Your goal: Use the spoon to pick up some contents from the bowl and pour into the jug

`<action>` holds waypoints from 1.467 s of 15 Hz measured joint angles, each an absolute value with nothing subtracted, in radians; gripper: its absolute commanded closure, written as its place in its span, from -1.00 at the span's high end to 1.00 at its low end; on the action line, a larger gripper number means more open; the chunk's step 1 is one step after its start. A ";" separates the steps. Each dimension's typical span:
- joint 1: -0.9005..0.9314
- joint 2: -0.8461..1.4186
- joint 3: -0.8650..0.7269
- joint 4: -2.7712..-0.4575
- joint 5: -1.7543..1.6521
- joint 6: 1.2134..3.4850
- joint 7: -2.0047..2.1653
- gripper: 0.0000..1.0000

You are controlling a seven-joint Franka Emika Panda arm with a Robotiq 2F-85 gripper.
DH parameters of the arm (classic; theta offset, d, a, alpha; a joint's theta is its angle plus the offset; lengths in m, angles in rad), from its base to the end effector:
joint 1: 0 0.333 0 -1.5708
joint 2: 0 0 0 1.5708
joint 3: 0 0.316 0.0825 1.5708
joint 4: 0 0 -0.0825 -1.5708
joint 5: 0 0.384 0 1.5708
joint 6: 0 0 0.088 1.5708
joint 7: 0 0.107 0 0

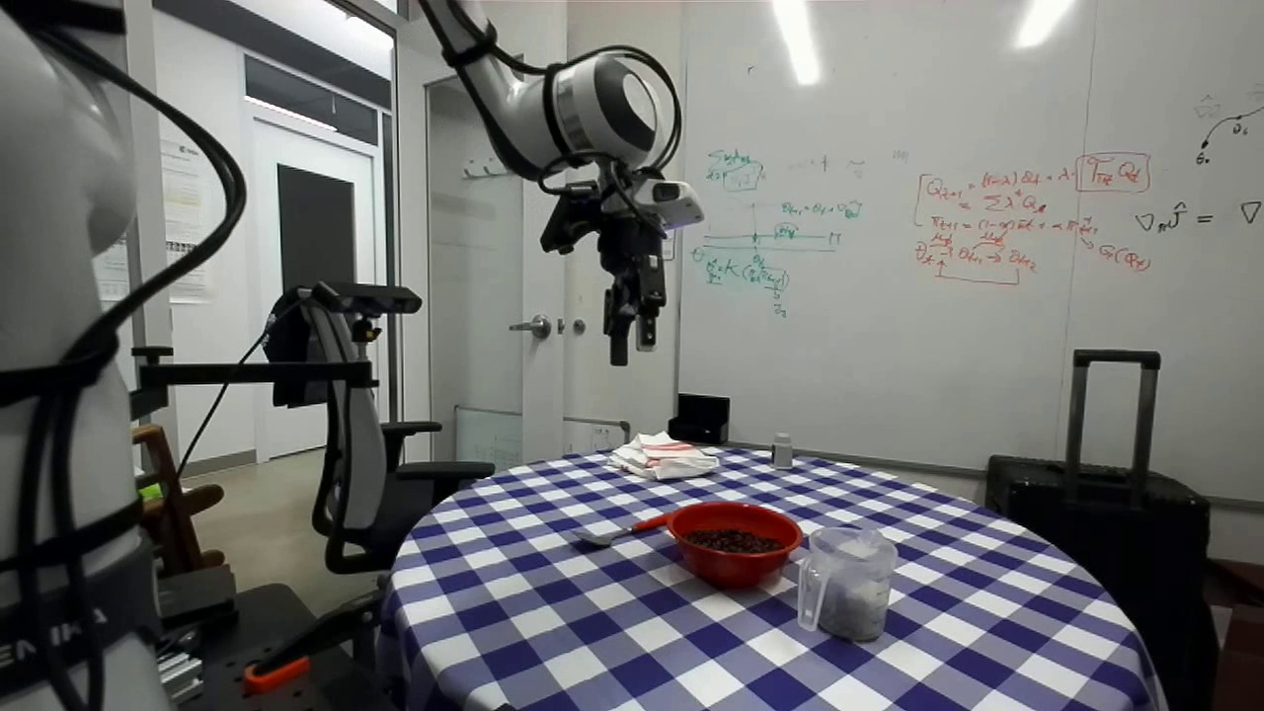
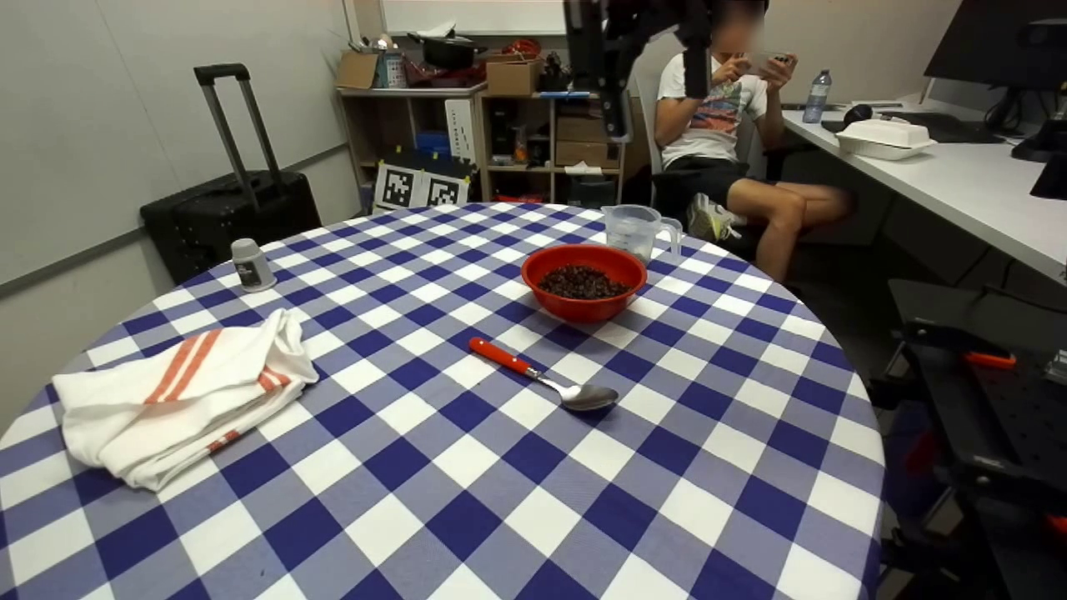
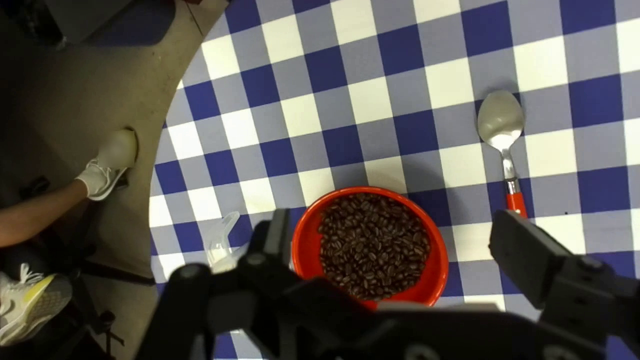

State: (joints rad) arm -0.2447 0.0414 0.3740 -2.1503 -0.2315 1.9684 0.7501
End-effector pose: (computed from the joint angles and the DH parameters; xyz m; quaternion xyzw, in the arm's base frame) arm 0.5165 0.0515 0.3678 0.9582 -0.2477 -0.0587 0.1309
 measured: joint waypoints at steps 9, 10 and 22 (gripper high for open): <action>0.055 0.408 0.140 -1.821 -0.163 1.950 0.749 1.00; 0.067 0.426 0.131 -1.812 -0.154 1.962 0.725 1.00; 0.006 0.517 0.082 -1.803 0.105 2.133 0.217 1.00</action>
State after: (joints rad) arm 0.0058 0.5168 0.0824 -1.8035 0.1054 2.1328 0.2166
